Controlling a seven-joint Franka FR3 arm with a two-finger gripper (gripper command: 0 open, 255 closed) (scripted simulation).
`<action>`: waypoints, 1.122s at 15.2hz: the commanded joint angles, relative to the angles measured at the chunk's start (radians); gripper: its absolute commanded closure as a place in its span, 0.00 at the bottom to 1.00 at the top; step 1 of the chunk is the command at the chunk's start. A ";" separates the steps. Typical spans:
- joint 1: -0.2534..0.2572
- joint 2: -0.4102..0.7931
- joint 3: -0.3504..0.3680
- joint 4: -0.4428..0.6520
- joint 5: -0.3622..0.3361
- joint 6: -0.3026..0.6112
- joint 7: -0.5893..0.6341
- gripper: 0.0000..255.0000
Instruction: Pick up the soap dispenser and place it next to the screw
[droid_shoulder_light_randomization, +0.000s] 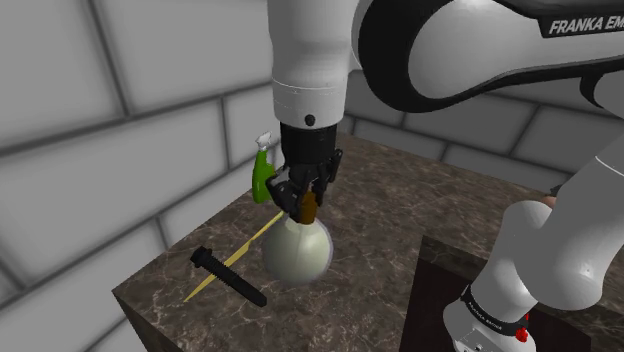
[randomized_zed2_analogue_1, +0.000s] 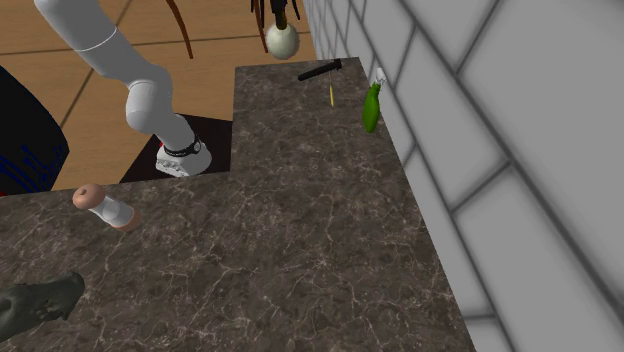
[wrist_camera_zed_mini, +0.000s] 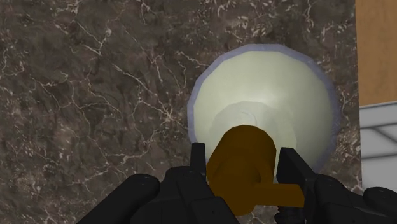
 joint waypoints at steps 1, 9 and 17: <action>0.000 -0.002 0.000 -0.029 0.000 0.029 0.000 1.00; 0.002 0.000 0.003 -0.135 0.001 0.136 0.007 1.00; 0.004 0.017 0.009 -0.227 -0.006 0.242 0.019 1.00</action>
